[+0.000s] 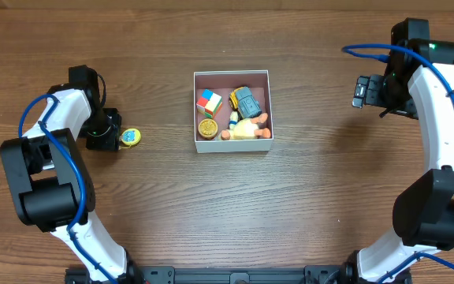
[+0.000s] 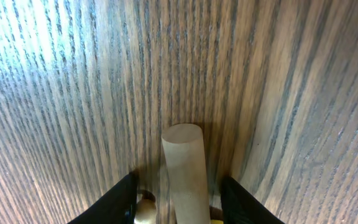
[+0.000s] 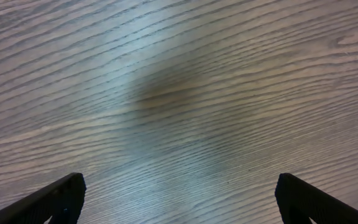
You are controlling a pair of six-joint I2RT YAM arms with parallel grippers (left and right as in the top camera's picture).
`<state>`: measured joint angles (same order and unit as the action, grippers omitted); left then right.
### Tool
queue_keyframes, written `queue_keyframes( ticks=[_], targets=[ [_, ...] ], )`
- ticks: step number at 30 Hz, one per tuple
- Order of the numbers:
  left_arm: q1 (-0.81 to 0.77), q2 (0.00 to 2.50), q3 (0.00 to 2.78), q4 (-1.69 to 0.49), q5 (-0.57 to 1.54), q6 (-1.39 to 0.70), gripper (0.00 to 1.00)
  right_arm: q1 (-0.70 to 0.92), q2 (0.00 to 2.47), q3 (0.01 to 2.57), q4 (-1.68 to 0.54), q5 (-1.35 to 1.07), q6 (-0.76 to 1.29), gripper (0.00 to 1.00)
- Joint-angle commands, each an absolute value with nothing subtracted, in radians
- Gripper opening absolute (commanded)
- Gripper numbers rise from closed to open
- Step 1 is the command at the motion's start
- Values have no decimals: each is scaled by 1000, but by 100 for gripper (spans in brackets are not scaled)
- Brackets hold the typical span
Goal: Pack container
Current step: 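Close the left gripper on the rattle's wooden handle, then lift the rattle, carry it over the box, and drop it in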
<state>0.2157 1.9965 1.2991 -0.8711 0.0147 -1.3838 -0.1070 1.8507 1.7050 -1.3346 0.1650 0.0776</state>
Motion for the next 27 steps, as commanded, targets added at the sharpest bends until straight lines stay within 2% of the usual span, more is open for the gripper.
queue_keyframes(
  ticks=[1, 5, 11, 14, 16, 21, 24, 27],
  targets=[
    [209, 2024, 1259, -894, -24, -1382, 45, -109, 1840, 1709, -1332, 179, 78, 100],
    [209, 2024, 1259, -894, -50, -1379, 44, -109, 1840, 1709, -1332, 180, 78, 100],
    [209, 2024, 1259, -894, -72, -1373, 26, -109, 1840, 1709, -1332, 179, 78, 100],
    [209, 2024, 1259, -894, -79, -1362, 25, -109, 1840, 1709, -1332, 179, 78, 100],
    [209, 2024, 1259, -893, -79, -1345, 18, -109, 1840, 1709, -1332, 179, 78, 100],
    [209, 2024, 1259, -893, -78, -1338, 12, -109, 1840, 1709, -1332, 179, 78, 100],
    [209, 2024, 1259, -893, -77, -1305, 5, -109, 1840, 1709, -1332, 180, 78, 100],
    [209, 2022, 1259, -893, -76, -1266, 4, -109, 1840, 1709, -1332, 179, 78, 100]
  ],
)
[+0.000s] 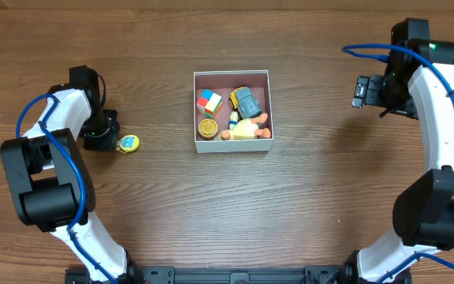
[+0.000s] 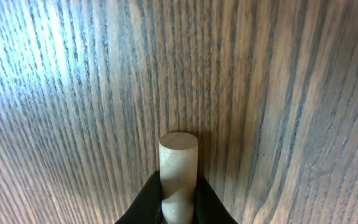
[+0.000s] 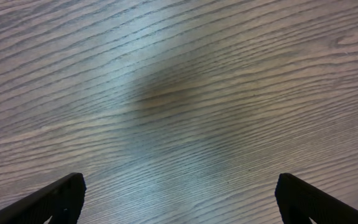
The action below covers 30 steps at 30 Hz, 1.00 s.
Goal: Pack container
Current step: 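Lift the rattle, carry it over the box, and drop it in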
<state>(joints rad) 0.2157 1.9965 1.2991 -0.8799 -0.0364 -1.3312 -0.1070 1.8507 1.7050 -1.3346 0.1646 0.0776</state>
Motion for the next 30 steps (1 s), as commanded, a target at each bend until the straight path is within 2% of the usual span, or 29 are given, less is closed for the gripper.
queue_keyframes(
  ticks=[1, 10, 21, 25, 30],
  targets=[
    [209, 2021, 1259, -892, -74, -1258, 4, -109, 1840, 1709, -1332, 179, 78, 100],
    [209, 2000, 1321, -891, 36, -1122, 4, -109, 1840, 1709, -1332, 179, 78, 100],
    [176, 1875, 1523, -973, 200, -959, 4, -109, 1840, 1709, -1332, 179, 78, 100],
    [105, 1798, 1581, -971, 241, -937, 4, -109, 1840, 1709, -1332, 179, 78, 100],
    [-85, 1714, 1656, -909, 227, -885, 5, -109, 1840, 1709, -1332, 179, 78, 100]
  ],
)
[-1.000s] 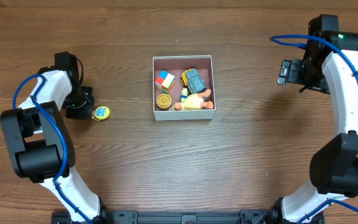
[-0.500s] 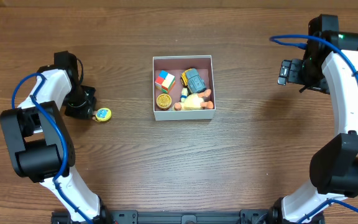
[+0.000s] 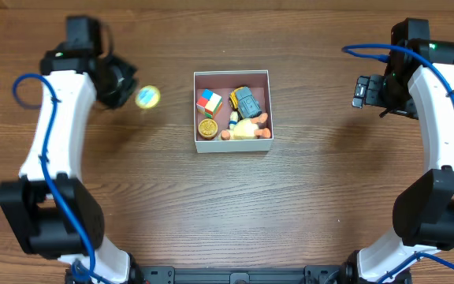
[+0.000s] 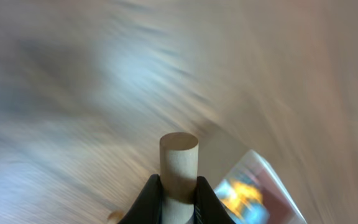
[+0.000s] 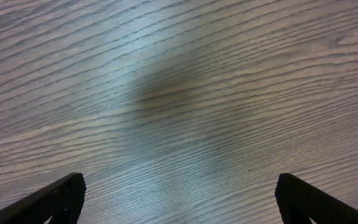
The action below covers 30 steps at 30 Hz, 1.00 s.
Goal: Pack container
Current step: 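Lift the rattle, carry it over the box, and drop it in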
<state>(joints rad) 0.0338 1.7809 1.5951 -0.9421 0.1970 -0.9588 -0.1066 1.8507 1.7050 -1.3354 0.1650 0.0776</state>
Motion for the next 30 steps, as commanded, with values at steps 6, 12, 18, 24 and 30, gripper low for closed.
queue_keyframes(
  ticks=[6, 12, 18, 24, 30],
  targets=[
    [-336, 1707, 1691, -835, 63, -882, 19, -109, 1840, 1709, -1332, 179, 78, 100],
    [-466, 1750, 1691, -809, -45, -882, 29, -109, 1840, 1709, -1332, 179, 78, 100],
    [-482, 1817, 1691, -797, -62, -868, 38, -109, 1840, 1709, -1332, 180, 78, 100],
    [-451, 1795, 1697, -809, -74, -781, 47, -109, 1840, 1709, -1332, 179, 78, 100],
    [-423, 1639, 1704, -884, -98, -564, 91, -109, 1840, 1709, -1332, 179, 78, 100]
  ],
)
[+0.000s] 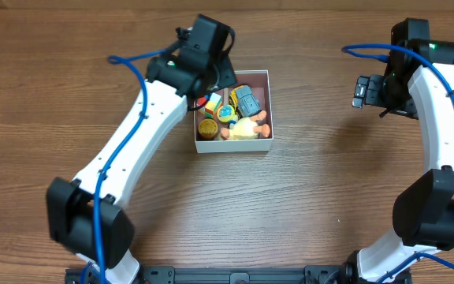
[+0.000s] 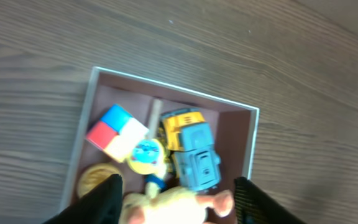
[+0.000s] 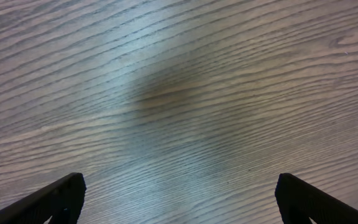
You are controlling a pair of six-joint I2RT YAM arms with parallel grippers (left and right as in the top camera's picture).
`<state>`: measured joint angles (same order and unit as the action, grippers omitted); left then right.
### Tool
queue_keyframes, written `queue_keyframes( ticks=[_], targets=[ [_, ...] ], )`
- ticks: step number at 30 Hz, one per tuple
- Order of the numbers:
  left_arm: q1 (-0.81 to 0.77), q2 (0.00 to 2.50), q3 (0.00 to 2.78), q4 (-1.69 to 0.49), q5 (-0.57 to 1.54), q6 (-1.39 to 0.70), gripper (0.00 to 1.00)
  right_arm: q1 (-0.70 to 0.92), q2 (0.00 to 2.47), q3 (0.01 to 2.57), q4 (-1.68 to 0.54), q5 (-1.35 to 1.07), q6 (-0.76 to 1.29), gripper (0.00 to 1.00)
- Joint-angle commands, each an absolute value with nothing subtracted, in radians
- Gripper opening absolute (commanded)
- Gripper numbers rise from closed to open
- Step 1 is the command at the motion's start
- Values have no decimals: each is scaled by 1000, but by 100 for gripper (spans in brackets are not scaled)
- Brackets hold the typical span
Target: Pack container
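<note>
The white box [image 1: 271, 106] with a brown floor sits mid-table, its rim [image 2: 173, 93] also showing in the left wrist view. Inside lie a colour cube [image 2: 117, 130], a blue and yellow truck [image 2: 191, 155], a pale plush figure [image 2: 173, 208] and a gold disc [image 2: 95, 180]. A toy with a round yellow-blue head [image 2: 146, 154] on a wooden peg [image 2: 156, 115] rests among them, its head [image 1: 227, 113] visible from overhead. My left gripper [image 2: 178, 199] hangs open above the box, holding nothing. My right gripper [image 3: 179, 205] is open over bare wood.
The wood-grain table [image 1: 132, 197] spreads around the box. My left arm [image 1: 144, 118] reaches diagonally from the front left over the box's back left corner. The right arm [image 1: 440, 118] stands along the right edge, its gripper [image 1: 361, 91] well to the right of the box.
My left gripper was shut on the toy's wooden peg, in the air at the back, left of the box. Now it is open above the box and the toy lies inside. The right arm is unchanged.
My left gripper stood open around the wooden peg of the toy lying on the table at the far left. Then it was shut on the peg. Then it held the toy off the table, nearer the box. Now the toy rests in the box, released.
</note>
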<state>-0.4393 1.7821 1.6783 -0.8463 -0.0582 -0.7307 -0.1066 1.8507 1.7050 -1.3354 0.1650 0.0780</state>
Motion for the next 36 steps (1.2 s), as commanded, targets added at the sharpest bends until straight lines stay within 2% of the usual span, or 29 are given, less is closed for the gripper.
queue_keyframes(
  ticks=[1, 6, 15, 20, 25, 36],
  targets=[
    [-420, 1608, 1704, -910, -117, -538, 100, -109, 1840, 1709, -1332, 179, 78, 100],
    [-412, 1440, 1704, -1107, -274, -509, 100, -109, 1840, 1709, -1332, 179, 78, 100],
    [-405, 1168, 1690, -1378, -268, -557, 100, -109, 1840, 1709, -1332, 179, 78, 100],
    [-406, 945, 1565, -1396, -177, -490, 100, -109, 1840, 1709, -1332, 180, 78, 100],
    [-406, 713, 1408, -1349, -121, -519, 100, -109, 1840, 1709, -1332, 180, 78, 100],
    [-406, 631, 1382, -1505, -96, -504, 100, -109, 1840, 1709, -1332, 180, 78, 100]
  ],
)
